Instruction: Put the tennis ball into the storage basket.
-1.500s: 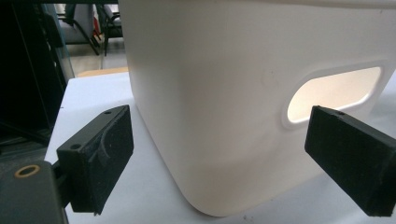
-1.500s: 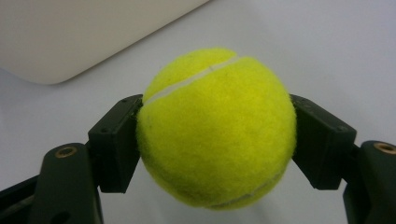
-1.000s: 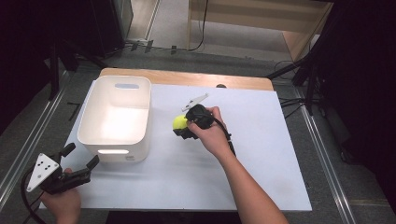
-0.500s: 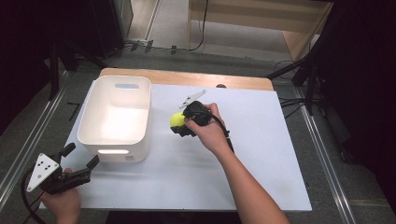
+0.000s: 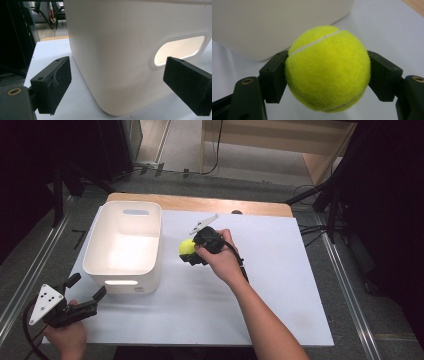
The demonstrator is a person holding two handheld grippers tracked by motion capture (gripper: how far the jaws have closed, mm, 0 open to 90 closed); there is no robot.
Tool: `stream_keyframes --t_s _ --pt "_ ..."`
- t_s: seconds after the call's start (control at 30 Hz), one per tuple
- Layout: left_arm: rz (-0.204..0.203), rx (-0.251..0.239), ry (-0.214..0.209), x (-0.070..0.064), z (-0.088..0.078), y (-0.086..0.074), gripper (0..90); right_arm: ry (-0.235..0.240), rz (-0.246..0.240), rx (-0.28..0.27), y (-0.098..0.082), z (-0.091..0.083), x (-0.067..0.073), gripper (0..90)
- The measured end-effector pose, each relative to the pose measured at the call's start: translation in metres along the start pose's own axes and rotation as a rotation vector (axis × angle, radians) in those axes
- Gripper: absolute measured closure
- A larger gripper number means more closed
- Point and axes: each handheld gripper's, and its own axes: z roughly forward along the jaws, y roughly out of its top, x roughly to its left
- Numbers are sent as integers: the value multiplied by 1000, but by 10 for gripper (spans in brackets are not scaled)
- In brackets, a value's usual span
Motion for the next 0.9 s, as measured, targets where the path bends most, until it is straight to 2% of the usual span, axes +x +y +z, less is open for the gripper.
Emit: stream_keyframes --t_s 0.27,0.37,0.43,0.9 --pt "-1 -1 -1 0 0 0 79 6 -14 -10 10 -2 4 243" --pt "-2 -1 -2 1 0 0 79 10 -33 -14 16 -2 5 243" --pt "-1 1 -3 1 -1 0 79 11 -25 -14 17 -2 6 243" --pt "-2 1 -1 0 0 0 79 23 -47 -28 29 -7 10 243"
